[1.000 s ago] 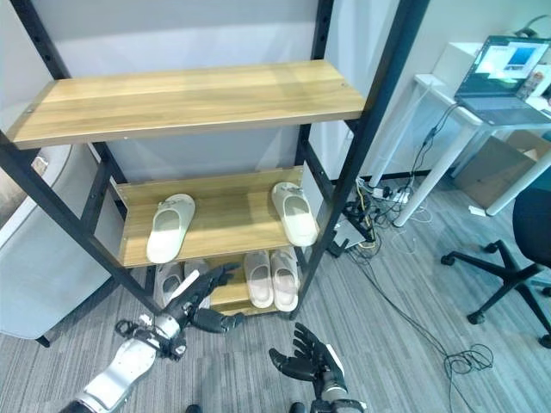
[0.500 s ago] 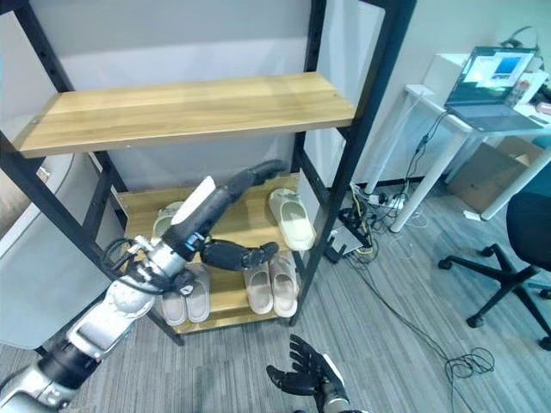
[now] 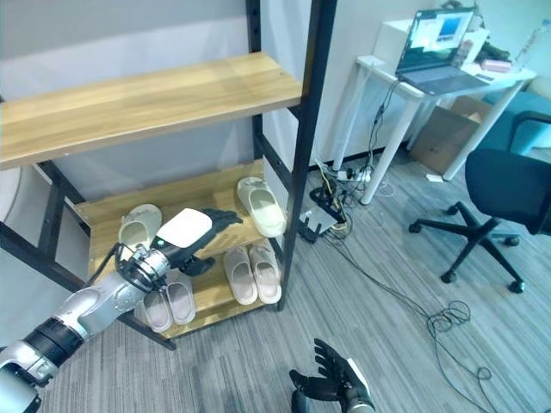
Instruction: Arrange the slippers neatly on the shoe rack.
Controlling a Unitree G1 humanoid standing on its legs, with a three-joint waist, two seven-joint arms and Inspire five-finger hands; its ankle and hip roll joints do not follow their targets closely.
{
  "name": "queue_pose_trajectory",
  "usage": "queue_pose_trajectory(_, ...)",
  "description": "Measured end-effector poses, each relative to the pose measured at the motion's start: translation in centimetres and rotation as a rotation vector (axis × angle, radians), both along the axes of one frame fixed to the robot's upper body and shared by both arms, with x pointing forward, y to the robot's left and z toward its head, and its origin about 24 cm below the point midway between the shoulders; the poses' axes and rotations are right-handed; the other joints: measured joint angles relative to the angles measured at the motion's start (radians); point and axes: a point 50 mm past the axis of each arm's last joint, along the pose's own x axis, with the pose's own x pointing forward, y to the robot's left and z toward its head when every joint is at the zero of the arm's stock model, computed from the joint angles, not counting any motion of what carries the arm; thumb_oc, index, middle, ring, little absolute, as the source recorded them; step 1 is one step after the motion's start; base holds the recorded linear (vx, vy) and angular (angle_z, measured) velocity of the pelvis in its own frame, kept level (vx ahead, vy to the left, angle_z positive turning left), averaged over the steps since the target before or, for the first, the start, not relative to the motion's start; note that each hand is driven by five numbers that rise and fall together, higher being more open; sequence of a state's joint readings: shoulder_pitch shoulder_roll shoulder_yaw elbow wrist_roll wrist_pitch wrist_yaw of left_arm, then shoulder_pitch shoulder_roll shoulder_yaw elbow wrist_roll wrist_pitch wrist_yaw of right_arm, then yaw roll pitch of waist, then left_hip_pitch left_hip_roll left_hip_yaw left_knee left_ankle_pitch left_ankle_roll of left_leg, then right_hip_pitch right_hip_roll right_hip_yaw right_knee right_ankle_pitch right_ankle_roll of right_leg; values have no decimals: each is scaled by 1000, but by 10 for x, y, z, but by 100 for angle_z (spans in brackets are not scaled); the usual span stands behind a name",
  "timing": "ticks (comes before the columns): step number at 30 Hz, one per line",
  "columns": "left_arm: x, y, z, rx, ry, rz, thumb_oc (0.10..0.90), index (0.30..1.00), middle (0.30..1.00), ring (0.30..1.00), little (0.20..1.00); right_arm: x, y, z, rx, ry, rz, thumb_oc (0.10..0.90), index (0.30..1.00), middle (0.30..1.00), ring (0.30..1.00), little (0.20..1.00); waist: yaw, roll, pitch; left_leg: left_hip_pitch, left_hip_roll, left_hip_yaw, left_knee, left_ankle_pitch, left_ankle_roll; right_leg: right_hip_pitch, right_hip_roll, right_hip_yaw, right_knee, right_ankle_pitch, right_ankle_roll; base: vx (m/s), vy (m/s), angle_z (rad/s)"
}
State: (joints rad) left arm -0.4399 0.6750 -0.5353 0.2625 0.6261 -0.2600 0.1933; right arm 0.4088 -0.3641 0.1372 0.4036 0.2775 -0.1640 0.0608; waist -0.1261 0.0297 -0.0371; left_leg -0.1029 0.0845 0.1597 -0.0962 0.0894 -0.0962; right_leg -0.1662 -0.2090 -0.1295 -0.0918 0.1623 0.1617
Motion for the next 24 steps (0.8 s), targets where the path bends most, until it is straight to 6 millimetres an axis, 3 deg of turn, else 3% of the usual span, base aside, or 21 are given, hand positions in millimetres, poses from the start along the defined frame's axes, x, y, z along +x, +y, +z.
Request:
queue_pose_trajectory(7, 8, 25, 16, -79, -112, 139, 800, 900, 900, 900, 900, 1, 2, -1, 4, 3, 7, 800, 900, 900, 900, 900, 2, -10, 7, -21, -1, 2, 3, 0, 0, -21, 0, 3, 0, 4, -2, 0, 0, 0)
queue_pose_trajectory(10, 16, 44, 10, -75, -123, 243, 800, 900, 900, 900, 900, 8, 5, 0, 8, -15, 24, 800, 900, 900, 900, 900, 0, -11, 7, -20, -2, 8, 5, 0, 0, -26, 0, 12, 0, 6, -1, -23, 19, -8)
queue_pose_trajectory(13, 20, 79, 3, -7, -106, 401, 800, 900, 900, 900, 900, 16, 6, 3, 7, -45, 30, 800, 900, 900, 900, 900, -1, -20, 13, -32, -3, 24, 2, -1, 1, -50, 0, 27, 0, 12, -3, -31, 17, -14)
queue_pose_trajectory(17, 21, 98, 16, -9, -193, 517, 800, 900, 900, 900, 900, 12, 4, 2, -4, -36, 8, 800, 900, 900, 900, 900, 2, -39, 25, -50, -4, 24, 5, 2, 2, -65, -1, 28, 0, 16, -4, -22, 22, 0)
queue_pose_trajectory(24, 24, 116, 17, 20, -212, 625, 800, 900, 900, 900, 900, 20, 2, 5, -9, -73, -20, 800, 900, 900, 900, 900, 0, -48, 28, -64, -12, 24, 5, 2, 3, -79, -9, 28, 1, 18, -1, -6, 11, 0)
